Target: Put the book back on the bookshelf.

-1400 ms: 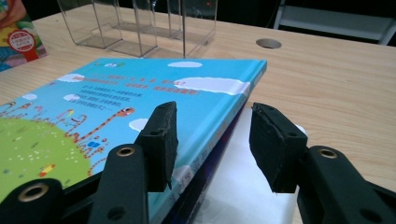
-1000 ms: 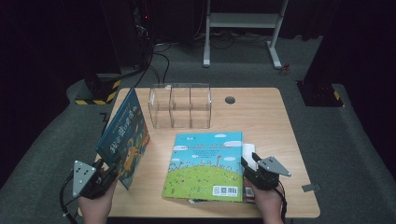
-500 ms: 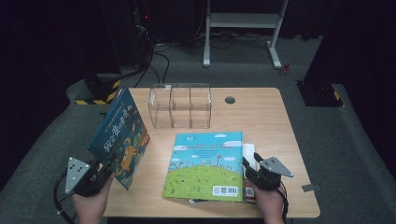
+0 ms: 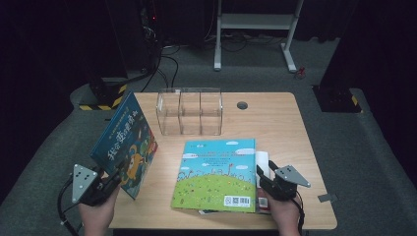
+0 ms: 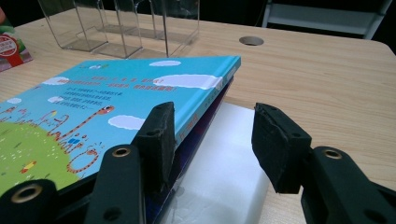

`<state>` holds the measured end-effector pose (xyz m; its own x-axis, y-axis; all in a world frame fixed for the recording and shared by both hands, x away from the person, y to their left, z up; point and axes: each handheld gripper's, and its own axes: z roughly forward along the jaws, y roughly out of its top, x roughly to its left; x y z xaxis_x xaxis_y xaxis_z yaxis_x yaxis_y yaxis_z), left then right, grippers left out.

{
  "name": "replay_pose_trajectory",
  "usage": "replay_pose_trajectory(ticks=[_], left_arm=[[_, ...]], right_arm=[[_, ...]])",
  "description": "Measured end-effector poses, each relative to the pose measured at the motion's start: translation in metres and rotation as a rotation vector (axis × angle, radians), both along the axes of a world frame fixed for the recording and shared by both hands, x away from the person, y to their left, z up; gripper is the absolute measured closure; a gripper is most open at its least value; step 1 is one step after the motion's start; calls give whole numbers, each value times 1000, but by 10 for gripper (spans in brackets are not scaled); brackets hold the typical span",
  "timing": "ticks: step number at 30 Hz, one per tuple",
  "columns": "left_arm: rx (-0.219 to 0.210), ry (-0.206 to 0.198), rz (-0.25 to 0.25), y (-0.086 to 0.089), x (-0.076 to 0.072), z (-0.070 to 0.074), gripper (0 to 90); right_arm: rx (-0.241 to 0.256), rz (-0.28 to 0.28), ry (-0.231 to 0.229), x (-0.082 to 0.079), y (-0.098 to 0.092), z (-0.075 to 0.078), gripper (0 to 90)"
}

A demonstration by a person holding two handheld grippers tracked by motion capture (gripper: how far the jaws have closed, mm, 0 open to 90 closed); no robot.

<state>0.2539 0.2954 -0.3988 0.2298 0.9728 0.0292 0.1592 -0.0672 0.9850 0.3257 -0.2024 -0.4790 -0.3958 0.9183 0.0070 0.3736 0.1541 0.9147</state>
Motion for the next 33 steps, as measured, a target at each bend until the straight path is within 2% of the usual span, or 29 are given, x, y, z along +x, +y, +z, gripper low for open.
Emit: replay_pose_trajectory(ticks=[4, 13, 21, 24, 29, 32, 33], left_arm=[[-4, 0, 9, 0, 1, 2, 601], [-21, -18, 1, 4, 1, 9, 681], [9, -11, 16, 1, 4, 15, 735], [4, -5, 23, 0, 5, 16, 742], [8, 10, 16, -1, 8, 16, 743], [15, 17, 20, -3, 9, 16, 764], [10, 17, 23, -4, 9, 15, 771]], right_arm=[[1, 0, 0, 0, 0, 0, 491], [8, -5, -1, -1, -2, 1, 488], [26, 0, 19, 1, 0, 7, 474], [-41, 14, 27, 1, -3, 10, 467], [-4, -28, 19, 0, -15, 8, 470], [23, -31, 18, -1, -18, 2, 465], [18, -26, 24, -1, -18, 1, 463]])
